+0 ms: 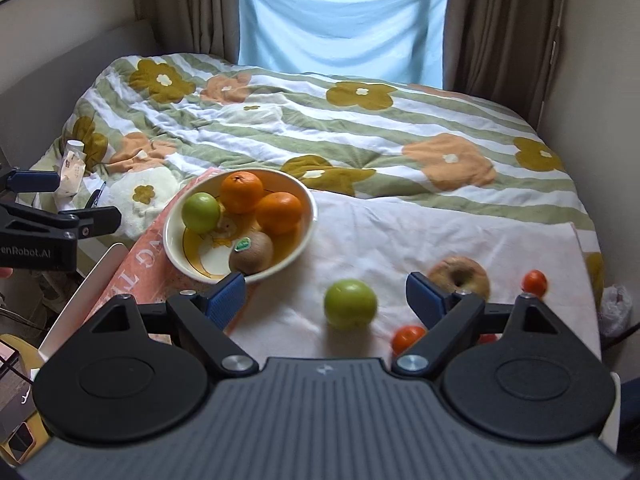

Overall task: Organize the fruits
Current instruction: 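Move both tools away from the bowl toward the red cherry tomatoes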

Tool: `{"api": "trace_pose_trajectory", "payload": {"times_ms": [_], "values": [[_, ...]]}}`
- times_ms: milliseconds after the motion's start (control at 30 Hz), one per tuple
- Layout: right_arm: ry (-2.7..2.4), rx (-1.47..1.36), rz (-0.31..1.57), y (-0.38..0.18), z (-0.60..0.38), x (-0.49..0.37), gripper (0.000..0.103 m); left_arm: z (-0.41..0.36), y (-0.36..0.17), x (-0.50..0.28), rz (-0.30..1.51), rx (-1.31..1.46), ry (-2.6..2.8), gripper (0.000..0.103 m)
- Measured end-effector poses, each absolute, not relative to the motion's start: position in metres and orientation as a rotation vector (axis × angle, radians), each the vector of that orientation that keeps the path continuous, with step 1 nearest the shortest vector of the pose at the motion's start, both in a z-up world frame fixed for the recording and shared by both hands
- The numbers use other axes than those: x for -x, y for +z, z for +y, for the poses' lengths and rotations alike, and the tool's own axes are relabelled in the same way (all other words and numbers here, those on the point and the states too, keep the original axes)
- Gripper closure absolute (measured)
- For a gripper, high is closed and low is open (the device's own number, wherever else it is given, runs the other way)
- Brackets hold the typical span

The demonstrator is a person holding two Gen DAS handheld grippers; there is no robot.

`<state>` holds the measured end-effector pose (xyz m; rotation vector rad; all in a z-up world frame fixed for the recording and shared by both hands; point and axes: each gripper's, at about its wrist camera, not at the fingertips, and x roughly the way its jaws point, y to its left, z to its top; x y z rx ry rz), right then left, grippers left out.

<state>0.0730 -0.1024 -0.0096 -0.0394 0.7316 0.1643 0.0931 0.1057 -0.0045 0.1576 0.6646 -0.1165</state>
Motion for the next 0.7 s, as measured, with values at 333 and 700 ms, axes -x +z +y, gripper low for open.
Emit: {"api": "trace_pose_trajectory", "payload": {"times_ms": [333, 700], "values": [[0.158, 0.062, 0.731, -0.005, -0.173, -0.034, 0.001, 0.053, -0.002, -0.056, 0.665, -0.114, -0.106, 0.000], [0.185, 0.064, 0.748, -0.035, -0.239, -0.039, 0.002, -0.012, -0.034, -0.034, 0.717, -0.091, -0.069, 0.001]]}}
